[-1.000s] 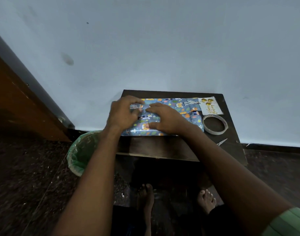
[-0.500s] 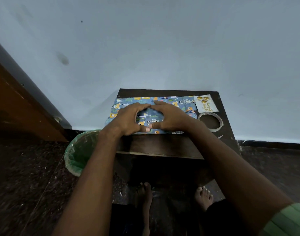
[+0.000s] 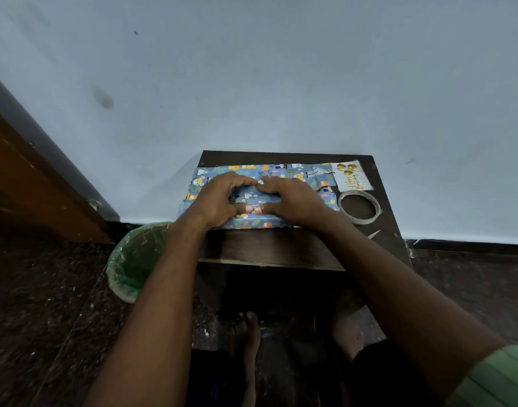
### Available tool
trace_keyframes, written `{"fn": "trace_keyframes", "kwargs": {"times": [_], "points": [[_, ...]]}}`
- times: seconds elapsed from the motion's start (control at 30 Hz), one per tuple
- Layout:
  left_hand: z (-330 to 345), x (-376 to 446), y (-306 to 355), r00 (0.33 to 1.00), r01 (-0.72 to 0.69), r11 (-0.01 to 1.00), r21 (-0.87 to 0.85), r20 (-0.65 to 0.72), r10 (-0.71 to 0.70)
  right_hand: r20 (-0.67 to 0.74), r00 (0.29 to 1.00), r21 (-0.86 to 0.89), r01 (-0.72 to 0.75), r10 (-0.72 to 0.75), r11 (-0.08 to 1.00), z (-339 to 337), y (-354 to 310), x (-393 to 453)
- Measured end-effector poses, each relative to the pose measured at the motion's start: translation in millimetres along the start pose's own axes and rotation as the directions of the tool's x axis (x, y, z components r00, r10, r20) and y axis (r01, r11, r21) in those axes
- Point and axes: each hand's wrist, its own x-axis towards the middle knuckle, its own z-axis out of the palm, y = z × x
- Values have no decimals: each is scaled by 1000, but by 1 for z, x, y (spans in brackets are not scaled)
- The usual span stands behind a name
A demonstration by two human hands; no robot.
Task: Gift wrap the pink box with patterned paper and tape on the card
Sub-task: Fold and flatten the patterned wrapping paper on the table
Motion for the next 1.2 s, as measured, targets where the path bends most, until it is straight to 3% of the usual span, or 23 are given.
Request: {"fn": "trace_keyframes", "kwargs": {"times": [0.13,0.27,0.37,0.6,0.83,1.2], "points": [[5,2,-2,998,-13,999,50,-62,16,-23,1000,11,19,-19,1000,4,-3,0],[8,1,5,998,46,998,40,-36,-44,-76,997,-2,24,-24,1000,9,-3,1],[11,5,10,996,78,987,142,-42,-73,-121,993,-54,-20,13,998,8,-1,1],[9,9,15,995,90,961,261,-56,-79,-36,997,-141,-75,70,987,1,-4,-3],[16,8,9,999,32,994,102,-19,-30,-65,996,-185,-76,65,980,0,-8,-5],[16,12,8,993,94,989,116,-80,-85,-68,993,-137,-104,95,985,0,-11,-7]]}}
